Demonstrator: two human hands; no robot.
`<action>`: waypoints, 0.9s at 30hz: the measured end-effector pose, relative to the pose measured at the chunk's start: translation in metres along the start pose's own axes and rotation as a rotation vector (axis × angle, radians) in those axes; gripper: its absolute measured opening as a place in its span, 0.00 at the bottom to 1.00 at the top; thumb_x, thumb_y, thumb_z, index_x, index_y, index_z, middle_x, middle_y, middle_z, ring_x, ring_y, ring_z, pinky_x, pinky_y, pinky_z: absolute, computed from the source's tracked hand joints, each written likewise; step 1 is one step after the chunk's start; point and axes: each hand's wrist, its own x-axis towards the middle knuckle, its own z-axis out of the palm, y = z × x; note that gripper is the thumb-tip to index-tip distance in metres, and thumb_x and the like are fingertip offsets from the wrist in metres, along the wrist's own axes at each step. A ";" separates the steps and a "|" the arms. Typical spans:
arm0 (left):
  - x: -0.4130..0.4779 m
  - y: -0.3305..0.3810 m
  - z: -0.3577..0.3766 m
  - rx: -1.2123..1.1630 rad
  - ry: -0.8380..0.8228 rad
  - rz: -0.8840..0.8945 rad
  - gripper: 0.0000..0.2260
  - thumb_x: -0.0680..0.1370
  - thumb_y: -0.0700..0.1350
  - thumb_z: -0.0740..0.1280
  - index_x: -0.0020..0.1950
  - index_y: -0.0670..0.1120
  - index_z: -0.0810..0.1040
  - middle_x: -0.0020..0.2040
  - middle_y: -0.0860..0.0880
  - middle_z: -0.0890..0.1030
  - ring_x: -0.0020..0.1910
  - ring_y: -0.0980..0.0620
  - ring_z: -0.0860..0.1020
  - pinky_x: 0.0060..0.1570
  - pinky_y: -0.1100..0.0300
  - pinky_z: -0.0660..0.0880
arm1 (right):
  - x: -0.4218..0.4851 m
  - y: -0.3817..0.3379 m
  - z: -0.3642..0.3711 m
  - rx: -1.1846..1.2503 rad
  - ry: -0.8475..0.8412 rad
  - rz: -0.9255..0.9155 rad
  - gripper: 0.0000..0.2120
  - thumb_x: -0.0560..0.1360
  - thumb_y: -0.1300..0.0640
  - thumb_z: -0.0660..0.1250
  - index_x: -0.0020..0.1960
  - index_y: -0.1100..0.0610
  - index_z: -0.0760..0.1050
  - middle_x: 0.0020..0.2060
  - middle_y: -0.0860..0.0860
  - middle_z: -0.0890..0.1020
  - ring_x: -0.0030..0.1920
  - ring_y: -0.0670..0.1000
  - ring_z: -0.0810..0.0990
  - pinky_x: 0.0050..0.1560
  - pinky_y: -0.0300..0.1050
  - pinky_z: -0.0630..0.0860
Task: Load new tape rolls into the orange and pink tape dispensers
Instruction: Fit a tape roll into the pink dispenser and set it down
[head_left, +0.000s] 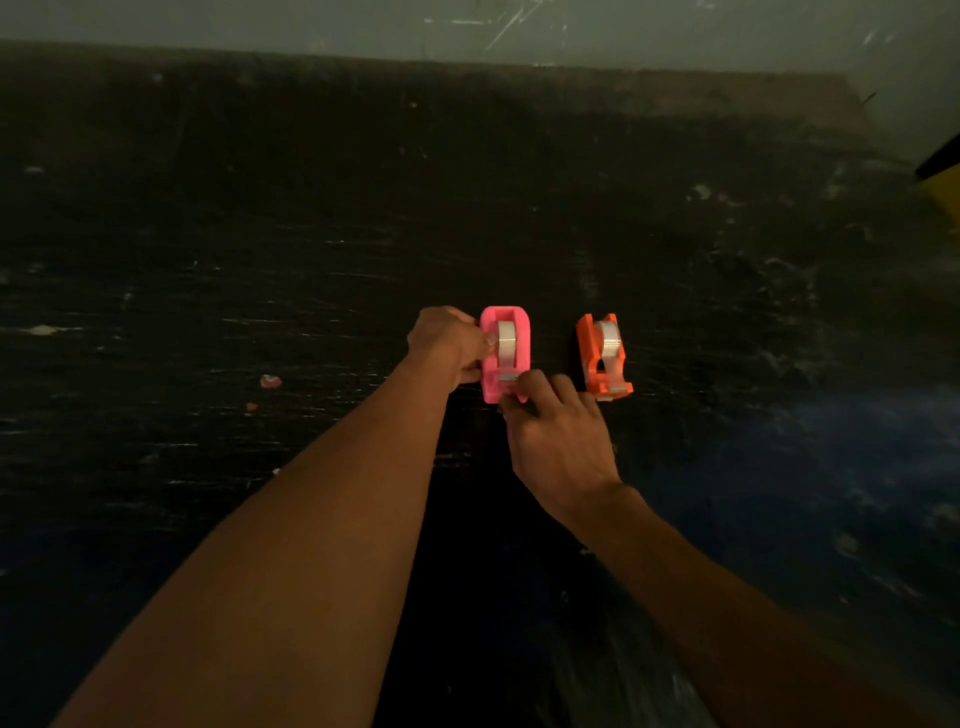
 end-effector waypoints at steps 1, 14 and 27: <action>0.000 -0.001 0.000 -0.005 0.001 0.002 0.15 0.75 0.36 0.70 0.62 0.44 0.77 0.61 0.41 0.80 0.57 0.44 0.82 0.53 0.48 0.82 | 0.001 -0.002 0.000 -0.002 -0.017 0.007 0.14 0.74 0.56 0.67 0.58 0.56 0.79 0.59 0.57 0.76 0.53 0.60 0.77 0.48 0.57 0.77; 0.005 -0.002 -0.001 0.010 0.002 0.006 0.15 0.75 0.36 0.70 0.60 0.44 0.78 0.59 0.42 0.81 0.54 0.45 0.82 0.51 0.49 0.83 | 0.014 0.000 -0.001 0.038 0.080 0.033 0.10 0.70 0.54 0.71 0.50 0.56 0.82 0.50 0.57 0.80 0.47 0.60 0.77 0.43 0.56 0.78; 0.005 -0.004 -0.002 0.034 -0.017 0.044 0.10 0.76 0.37 0.70 0.55 0.45 0.78 0.56 0.43 0.81 0.51 0.47 0.83 0.48 0.52 0.83 | 0.030 0.013 -0.012 0.403 -0.091 0.078 0.35 0.79 0.58 0.63 0.79 0.48 0.48 0.72 0.58 0.61 0.62 0.56 0.74 0.54 0.38 0.71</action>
